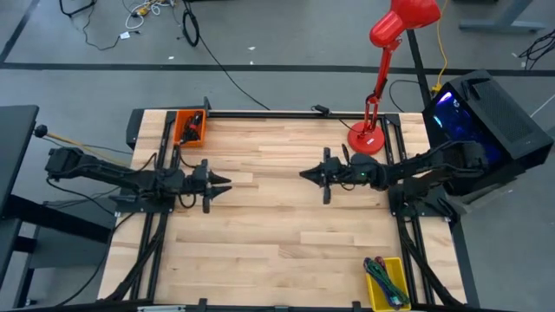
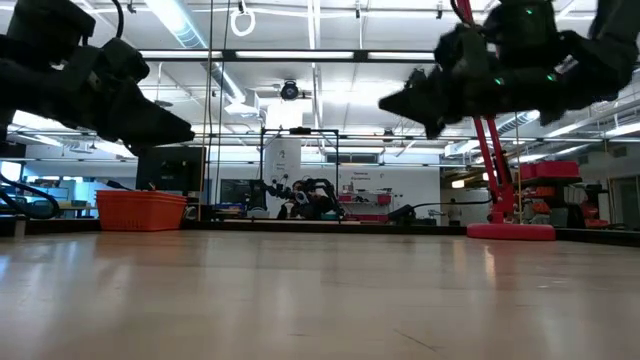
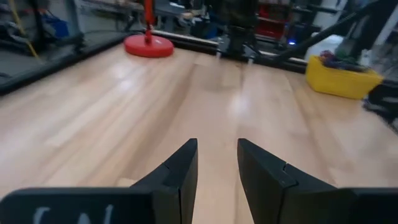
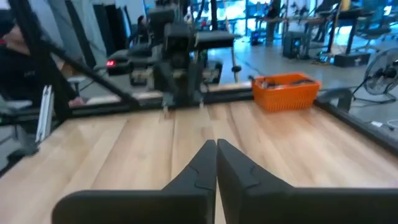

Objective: Pick & Place USB Port
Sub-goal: Return to home position

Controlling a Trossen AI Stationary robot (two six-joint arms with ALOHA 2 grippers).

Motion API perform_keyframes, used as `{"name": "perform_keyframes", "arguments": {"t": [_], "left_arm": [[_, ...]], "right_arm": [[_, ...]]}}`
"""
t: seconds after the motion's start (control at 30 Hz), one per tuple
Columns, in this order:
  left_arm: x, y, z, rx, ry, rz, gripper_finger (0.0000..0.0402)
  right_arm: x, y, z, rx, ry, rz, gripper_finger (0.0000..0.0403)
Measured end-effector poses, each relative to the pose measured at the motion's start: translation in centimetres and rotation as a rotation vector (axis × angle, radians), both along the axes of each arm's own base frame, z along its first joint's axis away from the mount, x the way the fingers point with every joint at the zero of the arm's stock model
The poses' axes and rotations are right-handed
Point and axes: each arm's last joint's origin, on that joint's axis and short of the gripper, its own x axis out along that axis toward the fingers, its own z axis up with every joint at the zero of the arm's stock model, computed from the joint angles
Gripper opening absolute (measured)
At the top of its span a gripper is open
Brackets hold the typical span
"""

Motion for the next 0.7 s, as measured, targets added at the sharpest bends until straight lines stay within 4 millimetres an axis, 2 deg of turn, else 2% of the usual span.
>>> {"name": "perform_keyframes", "arguments": {"t": [0.1,0.27,0.7], "left_arm": [[0.0,0.1,0.1,0.024,-0.003,0.045,0.0117],[0.0,0.2,0.0,-0.038,-0.014,0.083,0.0117],[0.0,0.2,0.0,-0.073,-0.022,0.088,0.0117]], "right_arm": [[-1.4,0.2,-1.5,-0.003,0.021,0.003,0.0016],[-2.8,0.1,-3.1,-0.005,0.078,-0.071,0.0016],[-4.7,0.0,-5.5,-0.014,0.212,-0.154,0.0016]]}}
